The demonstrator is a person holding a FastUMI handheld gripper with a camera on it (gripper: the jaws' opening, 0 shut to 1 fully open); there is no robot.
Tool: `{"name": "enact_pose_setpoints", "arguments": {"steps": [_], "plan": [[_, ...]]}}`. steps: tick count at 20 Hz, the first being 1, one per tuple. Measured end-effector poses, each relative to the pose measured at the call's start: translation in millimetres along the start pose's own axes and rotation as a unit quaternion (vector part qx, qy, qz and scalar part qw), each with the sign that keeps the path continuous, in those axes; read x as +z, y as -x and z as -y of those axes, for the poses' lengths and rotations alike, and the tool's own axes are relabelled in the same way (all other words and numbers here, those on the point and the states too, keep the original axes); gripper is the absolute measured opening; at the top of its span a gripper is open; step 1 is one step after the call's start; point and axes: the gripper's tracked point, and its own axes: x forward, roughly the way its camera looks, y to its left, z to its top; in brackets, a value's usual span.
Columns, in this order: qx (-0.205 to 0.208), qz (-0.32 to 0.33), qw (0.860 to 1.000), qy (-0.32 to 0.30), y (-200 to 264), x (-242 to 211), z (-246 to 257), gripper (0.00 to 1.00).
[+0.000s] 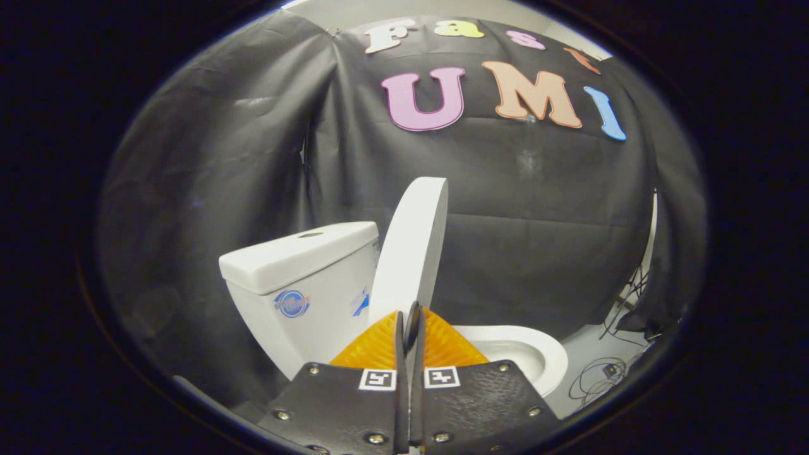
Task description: Open the toilet lid.
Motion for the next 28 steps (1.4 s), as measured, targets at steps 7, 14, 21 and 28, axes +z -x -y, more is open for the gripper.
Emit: {"name": "enact_pose_setpoints", "arguments": {"steps": [7, 14, 21, 28], "plan": [[0.015, -0.002, 1.000, 0.014, -3.5, -5.7, -20.5, 0.02], [0.066, -0.063, 0.995, 0.027, -12.6, -54.0, -55.3, 0.02], [0.081, -0.089, 0.990, 0.075, -16.3, -87.7, -78.7, 0.02], [0.042, -0.044, 0.998, 0.002, 27.0, -74.9, -43.0, 0.10]]}}
